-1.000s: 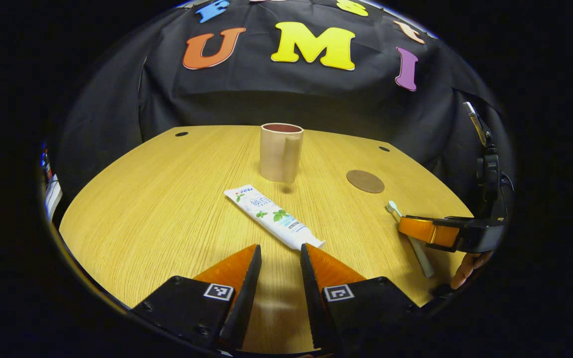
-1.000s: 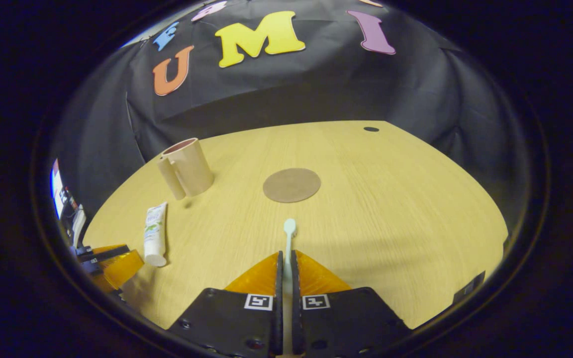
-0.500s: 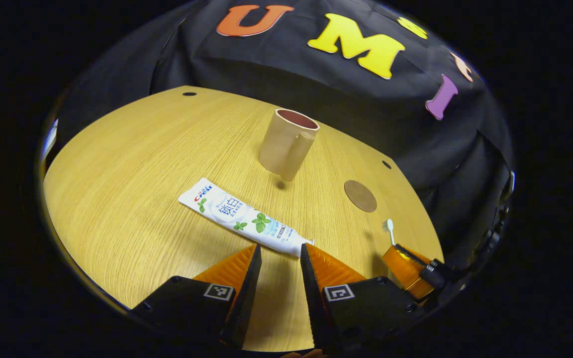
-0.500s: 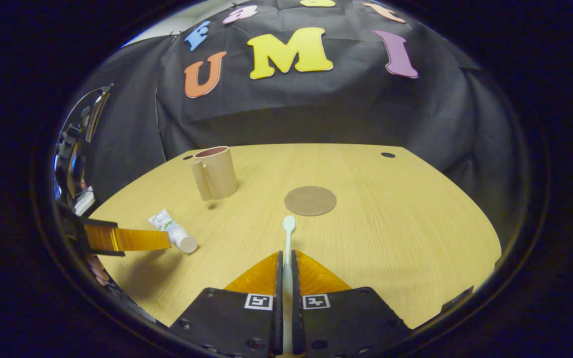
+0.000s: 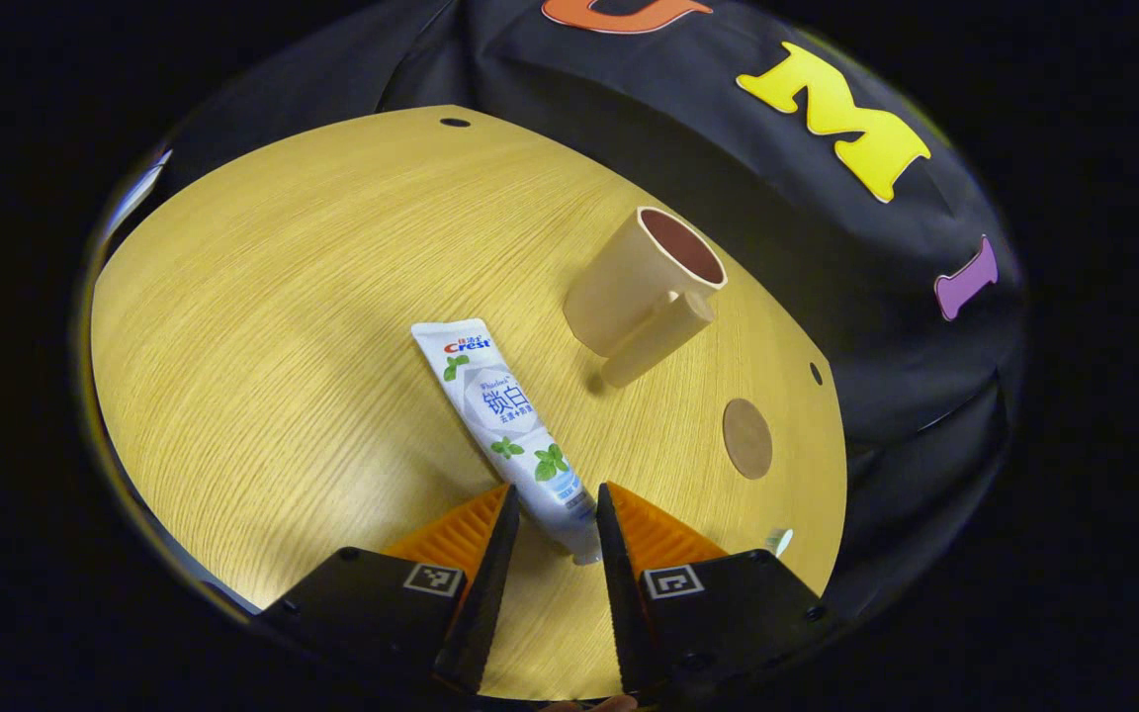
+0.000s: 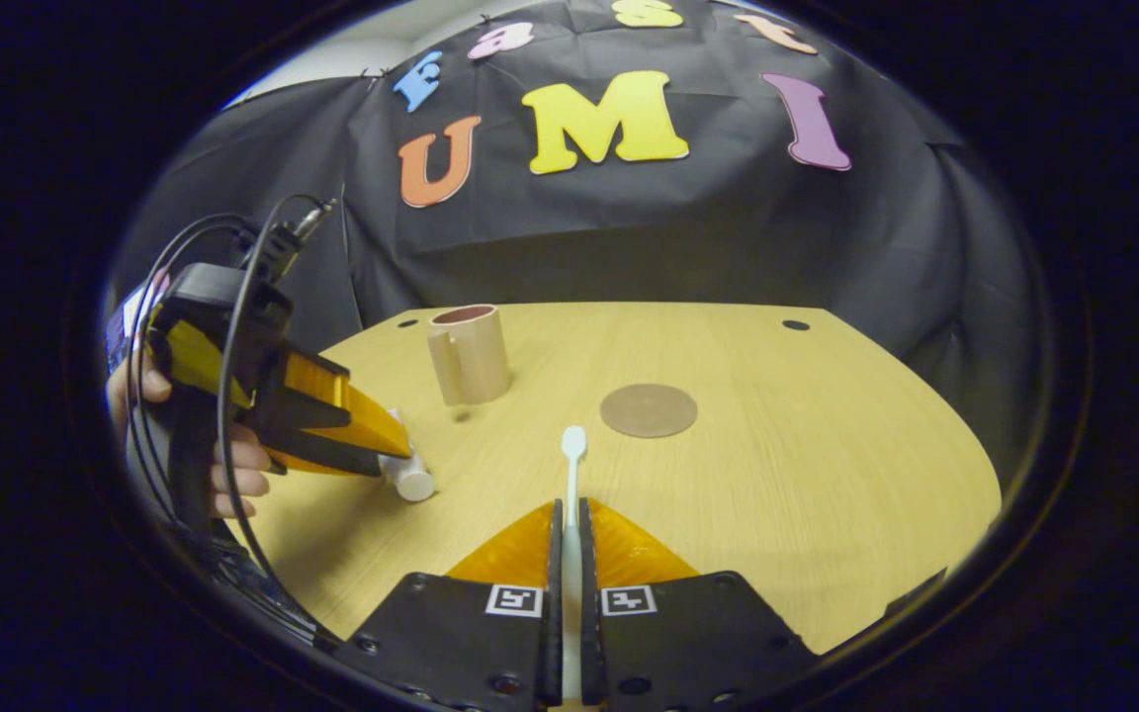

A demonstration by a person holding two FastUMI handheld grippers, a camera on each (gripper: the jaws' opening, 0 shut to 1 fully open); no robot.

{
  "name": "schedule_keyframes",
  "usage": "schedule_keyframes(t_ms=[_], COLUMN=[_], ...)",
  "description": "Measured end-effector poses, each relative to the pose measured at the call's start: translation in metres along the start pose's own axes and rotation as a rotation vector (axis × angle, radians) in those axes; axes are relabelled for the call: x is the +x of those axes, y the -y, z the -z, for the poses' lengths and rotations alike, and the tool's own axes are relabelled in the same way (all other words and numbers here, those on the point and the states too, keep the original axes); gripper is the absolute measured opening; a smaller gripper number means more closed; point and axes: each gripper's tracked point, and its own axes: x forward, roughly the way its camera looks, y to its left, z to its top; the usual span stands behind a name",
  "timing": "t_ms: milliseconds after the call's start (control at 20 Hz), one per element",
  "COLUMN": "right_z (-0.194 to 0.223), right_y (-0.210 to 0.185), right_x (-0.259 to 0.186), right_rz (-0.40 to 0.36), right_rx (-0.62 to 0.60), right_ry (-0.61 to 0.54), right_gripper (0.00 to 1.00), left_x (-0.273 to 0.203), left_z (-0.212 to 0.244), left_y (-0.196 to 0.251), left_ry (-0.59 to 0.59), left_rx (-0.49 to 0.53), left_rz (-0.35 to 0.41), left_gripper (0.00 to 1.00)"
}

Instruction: Put the toothbrush and toothpaste on the desktop into the cup, then pick up the cup and place it on the coaster on the desktop.

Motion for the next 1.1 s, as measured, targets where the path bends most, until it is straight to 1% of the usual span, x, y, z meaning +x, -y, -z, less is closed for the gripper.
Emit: schedule_keyframes(t_ms=[50, 100, 250, 350, 450, 500, 550, 600, 650, 700, 850, 950, 1000, 1050, 1100], right_z=[0.001, 0.001, 0.0, -0.003, -0.004, -0.004, -0.002, -0.002, -0.002, -0.002, -0.003, -0.001, -0.002, -0.004, -0.005], right_y=[0.0, 0.0, 0.001, 0.002, 0.002, 0.003, 0.003, 0.003, 0.003, 0.004, 0.004, 0.003, 0.004, 0.005, 0.005], right_x=[0.0, -0.001, -0.004, -0.005, -0.006, -0.006, -0.005, -0.005, -0.005, -0.004, -0.004, -0.006, -0.007, -0.006, -0.007], right_rz=[-0.005, -0.007, -0.011, -0.013, -0.015, -0.015, -0.014, -0.014, -0.013, -0.012, -0.008, -0.007, -0.005, 0.0, 0.003], right_rx=[-0.003, -0.005, -0.005, -0.007, -0.004, -0.002, 0.002, 0.006, 0.007, 0.01, 0.009, 0.008, 0.01, 0.013, 0.018], right_ry=[0.003, 0.004, 0.014, 0.027, 0.032, 0.031, 0.029, 0.027, 0.026, 0.027, 0.026, 0.028, 0.031, 0.035, 0.04], right_gripper=[0.07, 0.07, 0.07, 0.07, 0.07, 0.07, 0.07, 0.07, 0.07, 0.06, 0.07, 0.07, 0.07, 0.07, 0.07], left_x=[0.003, 0.007, 0.015, 0.02, 0.027, 0.029, 0.03, 0.029, 0.028, 0.025, 0.016, 0.007, 0.001, -0.006, -0.015], left_z=[0.0, 0.0, 0.0, -0.006, -0.013, -0.016, -0.017, -0.016, -0.016, -0.013, -0.006, -0.001, 0.0, -0.004, -0.011], left_y=[0.001, 0.005, 0.003, -0.005, -0.006, -0.007, -0.007, -0.005, -0.004, -0.006, -0.011, -0.006, -0.006, -0.004, -0.003], left_ry=[-0.011, -0.027, -0.083, -0.103, -0.096, -0.089, -0.085, -0.082, -0.08, -0.07, -0.024, 0.031, 0.074, 0.14, 0.229], left_rx=[0.005, 0.024, 0.127, 0.174, 0.213, 0.222, 0.223, 0.227, 0.238, 0.245, 0.267, 0.257, 0.258, 0.272, 0.297], left_rz=[-0.018, -0.04, -0.11, -0.16, -0.158, -0.154, -0.139, -0.116, -0.098, -0.088, -0.067, -0.019, -0.005, 0.009, 0.018], left_gripper=[0.65, 0.52, 0.52, 0.52, 0.5, 0.52, 0.51, 0.48, 0.47, 0.43, 0.4, 0.39, 0.45, 0.39, 0.39])
